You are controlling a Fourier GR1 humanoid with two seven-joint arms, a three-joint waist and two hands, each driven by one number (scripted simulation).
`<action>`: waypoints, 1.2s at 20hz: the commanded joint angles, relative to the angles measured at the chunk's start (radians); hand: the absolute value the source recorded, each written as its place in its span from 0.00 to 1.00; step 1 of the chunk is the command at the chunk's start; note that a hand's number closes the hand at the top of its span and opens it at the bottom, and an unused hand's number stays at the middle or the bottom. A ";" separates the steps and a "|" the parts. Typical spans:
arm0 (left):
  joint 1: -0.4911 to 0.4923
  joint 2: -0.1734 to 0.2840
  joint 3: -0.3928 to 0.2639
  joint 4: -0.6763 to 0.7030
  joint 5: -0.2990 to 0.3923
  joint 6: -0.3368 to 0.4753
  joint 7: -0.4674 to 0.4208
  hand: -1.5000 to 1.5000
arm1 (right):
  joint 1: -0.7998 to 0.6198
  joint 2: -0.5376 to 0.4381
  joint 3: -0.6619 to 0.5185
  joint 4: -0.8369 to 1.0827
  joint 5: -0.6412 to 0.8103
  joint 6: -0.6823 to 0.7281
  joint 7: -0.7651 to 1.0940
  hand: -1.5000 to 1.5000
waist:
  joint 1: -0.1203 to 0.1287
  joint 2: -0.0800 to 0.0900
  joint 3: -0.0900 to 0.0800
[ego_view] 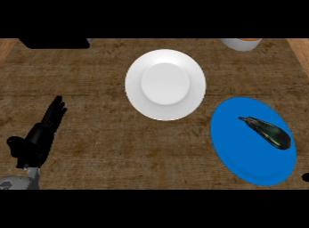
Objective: Pick the eggplant from the plate and place it in the plate
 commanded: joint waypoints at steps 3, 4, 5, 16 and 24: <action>0.001 -0.004 0.003 -0.019 -0.023 0.012 0.004 0.50 | 0.026 -0.148 0.050 -0.064 0.169 0.023 0.086 0.00 | 0.004 -0.002 -0.001; -0.037 -0.006 0.023 0.044 0.004 -0.025 0.002 0.50 | 0.012 -0.138 0.079 -0.037 0.220 0.007 0.079 0.00 | 0.002 0.001 -0.001; 0.002 -0.016 -0.010 -0.053 -0.024 0.013 0.041 0.50 | 0.066 -0.139 0.085 -0.062 0.235 0.018 0.068 0.00 | 0.003 -0.003 0.000; -0.020 -0.047 0.044 -0.007 -0.075 -0.040 0.025 0.50 | -0.088 -0.088 0.117 0.108 0.406 0.063 0.166 0.00 | 0.008 0.000 0.001; -0.022 -0.065 0.114 0.022 -0.100 -0.093 0.029 0.50 | -0.142 -0.036 0.116 0.124 0.535 0.089 0.217 0.00 | 0.005 0.000 0.000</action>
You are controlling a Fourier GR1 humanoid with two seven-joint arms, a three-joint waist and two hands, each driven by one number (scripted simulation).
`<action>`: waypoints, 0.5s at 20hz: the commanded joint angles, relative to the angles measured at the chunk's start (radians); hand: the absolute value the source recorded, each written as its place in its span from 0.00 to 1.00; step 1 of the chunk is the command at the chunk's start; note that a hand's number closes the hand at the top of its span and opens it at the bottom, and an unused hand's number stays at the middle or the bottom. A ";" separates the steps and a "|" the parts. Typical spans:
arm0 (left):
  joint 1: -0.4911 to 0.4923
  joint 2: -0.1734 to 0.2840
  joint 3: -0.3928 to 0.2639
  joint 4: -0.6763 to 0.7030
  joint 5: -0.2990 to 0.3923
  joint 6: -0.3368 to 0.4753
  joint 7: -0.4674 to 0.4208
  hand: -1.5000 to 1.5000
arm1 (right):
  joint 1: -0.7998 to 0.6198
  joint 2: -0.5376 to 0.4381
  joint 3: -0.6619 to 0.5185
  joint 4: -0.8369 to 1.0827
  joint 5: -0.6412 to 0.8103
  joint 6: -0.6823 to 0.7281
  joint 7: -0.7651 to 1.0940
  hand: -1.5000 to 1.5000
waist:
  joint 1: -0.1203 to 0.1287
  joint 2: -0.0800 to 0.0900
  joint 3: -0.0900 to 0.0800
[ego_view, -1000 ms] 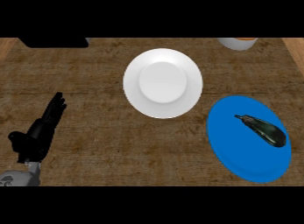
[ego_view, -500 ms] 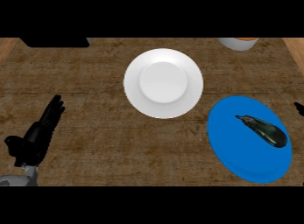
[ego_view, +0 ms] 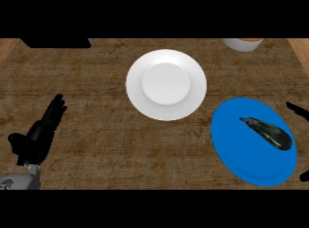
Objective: Pick the eggplant from the plate and place it in the plate
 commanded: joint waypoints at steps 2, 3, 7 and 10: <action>0.054 -0.042 0.006 -0.045 -0.039 -0.005 -0.005 0.50 | 0.026 0.058 0.006 0.045 0.101 -0.034 -0.072 0.00 | -0.001 -0.001 0.000; -0.046 -0.052 0.032 0.069 -0.048 -0.019 -0.030 0.50 | -0.070 0.079 0.016 0.072 0.110 -0.007 -0.003 0.00 | -0.001 0.000 0.000; 0.012 -0.052 0.030 -0.041 -0.066 -0.014 0.031 0.50 | -0.102 0.137 0.044 0.165 0.208 -0.088 -0.040 0.00 | 0.002 0.000 0.000; -0.002 -0.048 0.058 -0.007 -0.064 -0.047 0.010 0.50 | -0.106 0.139 0.031 0.226 0.255 -0.123 -0.053 0.00 | 0.000 0.000 0.000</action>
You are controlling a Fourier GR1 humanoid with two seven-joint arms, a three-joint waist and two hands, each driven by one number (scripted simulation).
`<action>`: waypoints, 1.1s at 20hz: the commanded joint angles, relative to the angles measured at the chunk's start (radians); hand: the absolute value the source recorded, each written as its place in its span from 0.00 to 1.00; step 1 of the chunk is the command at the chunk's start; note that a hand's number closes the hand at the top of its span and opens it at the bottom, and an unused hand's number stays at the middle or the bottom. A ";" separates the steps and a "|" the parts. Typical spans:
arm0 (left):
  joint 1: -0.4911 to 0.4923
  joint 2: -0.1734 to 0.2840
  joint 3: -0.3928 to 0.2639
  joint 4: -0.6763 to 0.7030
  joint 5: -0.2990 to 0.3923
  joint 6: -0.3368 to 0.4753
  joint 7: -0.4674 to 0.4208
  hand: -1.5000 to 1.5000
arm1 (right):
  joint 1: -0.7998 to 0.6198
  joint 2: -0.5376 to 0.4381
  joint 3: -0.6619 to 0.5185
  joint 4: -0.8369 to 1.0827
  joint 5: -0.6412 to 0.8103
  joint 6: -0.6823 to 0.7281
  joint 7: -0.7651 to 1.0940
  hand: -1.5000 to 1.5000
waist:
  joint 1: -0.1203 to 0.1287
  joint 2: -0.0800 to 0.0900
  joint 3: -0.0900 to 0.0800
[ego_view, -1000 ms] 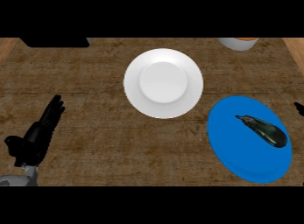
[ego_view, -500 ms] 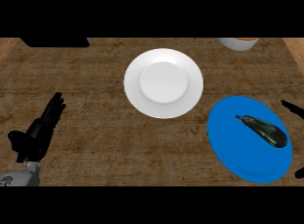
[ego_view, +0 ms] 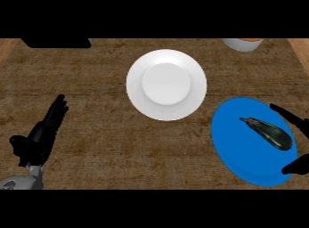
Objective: Pick the eggplant from the plate and place it in the plate
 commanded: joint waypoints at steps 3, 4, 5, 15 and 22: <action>0.061 -0.014 0.024 -0.085 -0.022 -0.030 0.042 0.50 | -0.030 0.073 0.004 0.008 0.080 -0.021 0.070 0.00 | -0.001 -0.001 0.000; -0.009 -0.009 0.057 0.011 -0.026 -0.055 -0.002 0.50 | -0.083 0.066 -0.011 0.050 0.086 -0.002 0.055 0.00 | -0.002 0.000 0.000; 0.022 -0.042 0.024 0.063 -0.071 -0.031 -0.087 0.50 | -0.088 0.060 -0.013 0.131 0.099 -0.024 -0.006 0.00 | 0.000 0.001 0.000; 0.018 -0.055 0.060 0.041 -0.083 -0.051 -0.045 0.50 | -0.113 0.121 0.026 0.204 0.167 -0.068 -0.180 1.00 | -0.002 0.000 0.000; 0.045 -0.025 0.099 -0.015 -0.055 -0.039 0.016 0.50 | 0.029 0.272 -0.142 0.224 0.154 -0.348 0.267 1.00 | -0.085 -0.019 -0.011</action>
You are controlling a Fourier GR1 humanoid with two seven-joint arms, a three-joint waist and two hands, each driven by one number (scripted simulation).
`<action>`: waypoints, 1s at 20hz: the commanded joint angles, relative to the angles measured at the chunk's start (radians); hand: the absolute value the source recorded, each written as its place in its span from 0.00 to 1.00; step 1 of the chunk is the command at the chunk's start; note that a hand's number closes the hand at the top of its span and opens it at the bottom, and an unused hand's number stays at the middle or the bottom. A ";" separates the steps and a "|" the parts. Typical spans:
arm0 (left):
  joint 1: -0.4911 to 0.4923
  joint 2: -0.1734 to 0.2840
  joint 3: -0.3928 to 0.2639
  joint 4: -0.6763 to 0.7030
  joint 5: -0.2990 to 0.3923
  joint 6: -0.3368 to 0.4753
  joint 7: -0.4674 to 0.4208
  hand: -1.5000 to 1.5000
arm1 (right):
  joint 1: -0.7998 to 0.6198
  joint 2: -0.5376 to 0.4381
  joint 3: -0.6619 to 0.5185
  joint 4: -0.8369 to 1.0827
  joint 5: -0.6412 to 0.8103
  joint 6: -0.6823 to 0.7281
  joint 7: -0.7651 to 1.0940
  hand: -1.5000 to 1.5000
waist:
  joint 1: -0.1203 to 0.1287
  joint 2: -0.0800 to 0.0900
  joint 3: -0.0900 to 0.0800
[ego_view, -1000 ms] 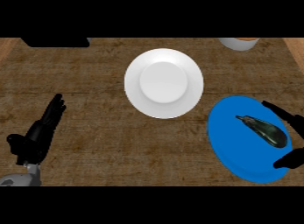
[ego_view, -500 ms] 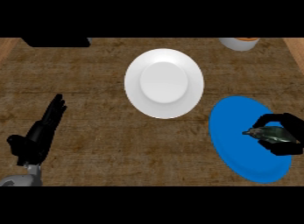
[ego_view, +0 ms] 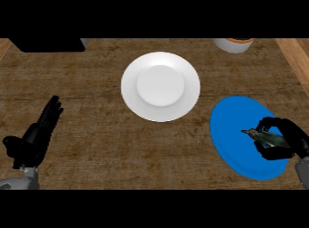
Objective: Pick the eggplant from the plate and place it in the plate
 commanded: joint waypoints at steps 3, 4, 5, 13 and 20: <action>0.032 0.013 0.037 0.005 0.004 0.027 0.003 0.50 | 0.179 0.117 -0.148 0.047 -0.002 -0.261 0.331 1.00 | -0.125 -0.001 0.004; 0.039 0.017 0.043 0.005 0.003 0.031 0.003 0.50 | 0.183 0.130 -0.155 0.024 0.015 -0.313 0.369 1.00 | -0.116 -0.003 0.001; 0.046 0.011 0.040 0.008 0.001 0.034 0.001 0.50 | 0.190 0.160 -0.158 -0.001 0.026 -0.368 0.391 1.00 | -0.116 -0.004 0.000; 0.050 0.014 0.036 -0.005 -0.002 0.029 -0.010 0.50 | 0.244 0.374 -0.103 -0.202 0.201 -0.699 0.583 1.00 | -0.078 -0.003 -0.002; 0.050 0.012 0.019 -0.008 -0.006 0.014 -0.010 0.50 | 0.266 0.398 -0.024 -0.383 0.409 -0.896 0.760 1.00 | -0.042 0.001 0.000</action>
